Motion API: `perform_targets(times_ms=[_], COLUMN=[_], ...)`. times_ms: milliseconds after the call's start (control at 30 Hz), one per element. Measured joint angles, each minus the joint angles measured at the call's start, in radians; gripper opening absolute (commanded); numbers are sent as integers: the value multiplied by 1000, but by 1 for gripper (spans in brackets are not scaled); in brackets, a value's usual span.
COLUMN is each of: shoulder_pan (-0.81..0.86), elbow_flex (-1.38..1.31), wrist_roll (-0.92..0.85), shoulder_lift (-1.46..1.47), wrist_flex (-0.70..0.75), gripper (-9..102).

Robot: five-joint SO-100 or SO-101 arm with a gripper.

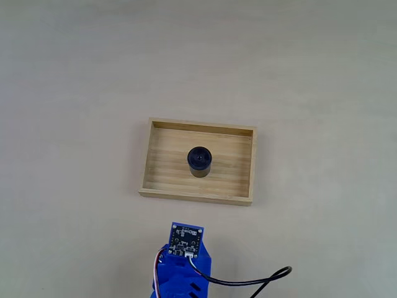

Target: Place the black cylinder in the wooden box then return to rest.

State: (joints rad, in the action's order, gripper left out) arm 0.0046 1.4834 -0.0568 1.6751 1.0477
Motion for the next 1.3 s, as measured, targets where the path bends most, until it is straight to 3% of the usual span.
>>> perform_targets(times_ms=[833, 1300], shoulder_pan=[-3, -3], elbow_flex=[95, 95], wrist_roll=[-12, -12], shoulder_lift=[38, 38], wrist_flex=[279, 310], gripper=[-1, 0])
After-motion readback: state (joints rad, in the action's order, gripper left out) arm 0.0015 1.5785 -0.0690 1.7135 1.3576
